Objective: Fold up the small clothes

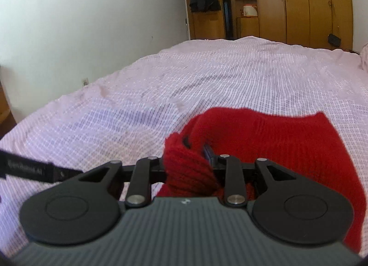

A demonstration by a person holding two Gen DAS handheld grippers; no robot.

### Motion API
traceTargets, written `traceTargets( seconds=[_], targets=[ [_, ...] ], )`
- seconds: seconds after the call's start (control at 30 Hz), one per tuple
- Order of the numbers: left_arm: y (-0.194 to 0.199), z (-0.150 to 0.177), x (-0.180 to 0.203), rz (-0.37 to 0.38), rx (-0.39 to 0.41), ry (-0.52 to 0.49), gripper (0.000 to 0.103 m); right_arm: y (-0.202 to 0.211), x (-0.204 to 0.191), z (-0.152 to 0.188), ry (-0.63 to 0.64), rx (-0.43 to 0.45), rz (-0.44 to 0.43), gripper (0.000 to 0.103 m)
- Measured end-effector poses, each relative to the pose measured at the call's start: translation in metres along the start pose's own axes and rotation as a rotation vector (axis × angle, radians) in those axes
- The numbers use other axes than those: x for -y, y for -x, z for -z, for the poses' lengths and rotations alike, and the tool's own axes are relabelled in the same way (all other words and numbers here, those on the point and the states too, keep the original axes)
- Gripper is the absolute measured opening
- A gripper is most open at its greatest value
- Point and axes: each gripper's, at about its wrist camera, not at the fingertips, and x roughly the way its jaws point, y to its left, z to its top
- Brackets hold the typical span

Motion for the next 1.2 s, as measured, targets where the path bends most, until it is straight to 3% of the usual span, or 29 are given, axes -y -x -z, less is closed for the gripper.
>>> traceTargets(
  seconds=[0.17, 0.37, 0.47, 0.7, 0.93, 1.2],
  targets=[
    [0.005, 0.000, 0.009, 0.018, -0.011, -0.044, 0.049, 0.017, -0.003, -0.008, -0.006, -0.010, -0.018, 0.053],
    [0.017, -0.011, 0.024, 0.048, 0.022, -0.058, 0.049, 0.060, 0.003, -0.018, -0.068, 0.006, -0.070, 0.056],
    [0.023, -0.018, 0.040, 0.075, 0.029, -0.066, 0.049, 0.083, 0.022, -0.021, -0.097, -0.002, -0.065, 0.062],
    [0.031, -0.030, 0.092, 0.170, 0.042, -0.113, 0.049, 0.119, 0.090, -0.013, -0.283, 0.008, -0.009, 0.062],
    [0.014, -0.055, 0.145, 0.202, 0.046, -0.139, 0.049, 0.107, 0.151, 0.001, -0.482, -0.014, 0.054, 0.065],
    [-0.036, -0.058, 0.186, 0.117, -0.031, -0.201, 0.049, 0.069, 0.194, 0.011, -0.587, -0.086, 0.041, 0.065]
  ],
)
